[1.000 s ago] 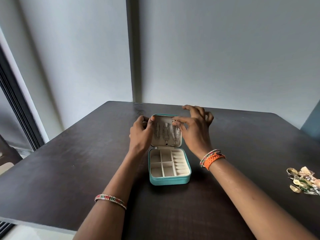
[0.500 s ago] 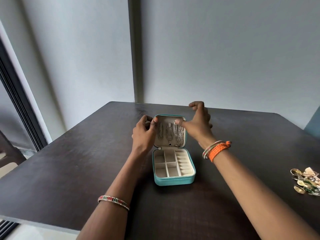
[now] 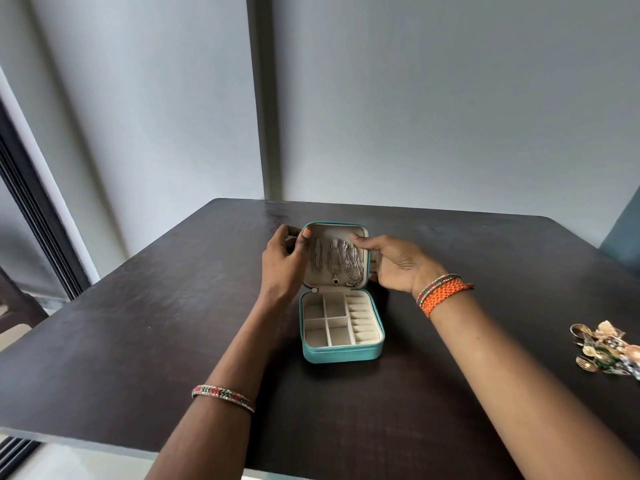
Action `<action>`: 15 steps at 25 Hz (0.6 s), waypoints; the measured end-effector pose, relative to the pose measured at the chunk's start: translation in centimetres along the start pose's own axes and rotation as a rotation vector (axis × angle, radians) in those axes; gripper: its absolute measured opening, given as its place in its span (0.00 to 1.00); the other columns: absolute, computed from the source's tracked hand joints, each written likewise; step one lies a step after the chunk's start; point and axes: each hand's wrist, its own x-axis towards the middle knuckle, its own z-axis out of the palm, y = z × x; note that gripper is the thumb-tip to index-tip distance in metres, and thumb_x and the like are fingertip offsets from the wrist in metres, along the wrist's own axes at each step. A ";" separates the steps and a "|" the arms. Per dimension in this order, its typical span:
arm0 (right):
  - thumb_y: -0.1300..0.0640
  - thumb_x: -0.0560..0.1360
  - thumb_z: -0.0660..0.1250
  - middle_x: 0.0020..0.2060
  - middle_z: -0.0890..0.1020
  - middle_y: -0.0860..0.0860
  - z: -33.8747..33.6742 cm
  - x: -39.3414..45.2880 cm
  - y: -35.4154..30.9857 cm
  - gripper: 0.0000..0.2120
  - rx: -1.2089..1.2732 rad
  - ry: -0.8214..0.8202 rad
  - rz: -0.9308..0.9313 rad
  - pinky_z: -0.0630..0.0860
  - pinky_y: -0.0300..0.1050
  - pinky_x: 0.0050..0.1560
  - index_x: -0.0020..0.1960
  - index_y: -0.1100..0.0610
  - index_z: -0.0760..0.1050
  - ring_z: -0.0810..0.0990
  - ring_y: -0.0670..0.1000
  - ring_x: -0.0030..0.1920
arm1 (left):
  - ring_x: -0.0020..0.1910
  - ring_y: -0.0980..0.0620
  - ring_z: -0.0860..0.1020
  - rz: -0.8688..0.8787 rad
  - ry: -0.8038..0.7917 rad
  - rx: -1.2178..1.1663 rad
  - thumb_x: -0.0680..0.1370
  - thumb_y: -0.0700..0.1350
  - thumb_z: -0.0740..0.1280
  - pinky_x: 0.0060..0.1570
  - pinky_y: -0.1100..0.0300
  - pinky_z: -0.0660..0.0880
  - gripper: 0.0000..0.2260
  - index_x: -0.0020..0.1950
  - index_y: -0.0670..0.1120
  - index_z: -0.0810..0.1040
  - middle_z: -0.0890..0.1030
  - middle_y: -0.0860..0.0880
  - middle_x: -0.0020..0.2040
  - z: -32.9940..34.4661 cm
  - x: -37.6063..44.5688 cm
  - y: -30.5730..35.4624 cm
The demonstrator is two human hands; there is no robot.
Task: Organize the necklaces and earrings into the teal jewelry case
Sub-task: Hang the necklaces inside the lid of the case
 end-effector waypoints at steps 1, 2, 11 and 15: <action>0.55 0.60 0.77 0.47 0.79 0.55 -0.1 0.0 0.2 0.22 -0.014 -0.002 -0.030 0.73 0.50 0.53 0.51 0.58 0.74 0.76 0.53 0.48 | 0.33 0.55 0.70 -0.024 0.010 -0.023 0.79 0.51 0.64 0.37 0.59 0.68 0.15 0.43 0.39 0.74 0.77 0.48 0.35 0.0 0.1 -0.2; 0.55 0.63 0.77 0.46 0.80 0.53 -0.2 -0.1 0.3 0.20 -0.032 0.014 -0.076 0.72 0.49 0.50 0.50 0.56 0.73 0.77 0.52 0.47 | 0.34 0.54 0.71 -0.049 0.026 -0.041 0.78 0.52 0.64 0.38 0.58 0.69 0.15 0.44 0.39 0.75 0.77 0.48 0.35 0.0 0.2 -0.4; 0.55 0.73 0.70 0.53 0.81 0.50 1.0 -0.5 3.5 0.14 -0.669 0.281 -0.427 0.75 0.51 0.59 0.57 0.57 0.76 0.79 0.51 0.54 | 0.31 0.59 0.69 -0.094 0.094 -0.019 0.78 0.53 0.64 0.34 0.65 0.67 0.13 0.45 0.42 0.75 0.75 0.53 0.34 -0.2 0.3 -0.3; 0.52 0.71 0.73 0.50 0.83 0.53 1.2 -0.4 4.1 0.17 -0.721 0.256 -0.399 0.76 0.55 0.58 0.54 0.59 0.77 0.80 0.53 0.53 | 0.33 0.57 0.70 -0.123 0.106 -0.020 0.78 0.53 0.65 0.37 0.63 0.68 0.13 0.44 0.44 0.74 0.76 0.52 0.35 -0.3 0.5 -0.3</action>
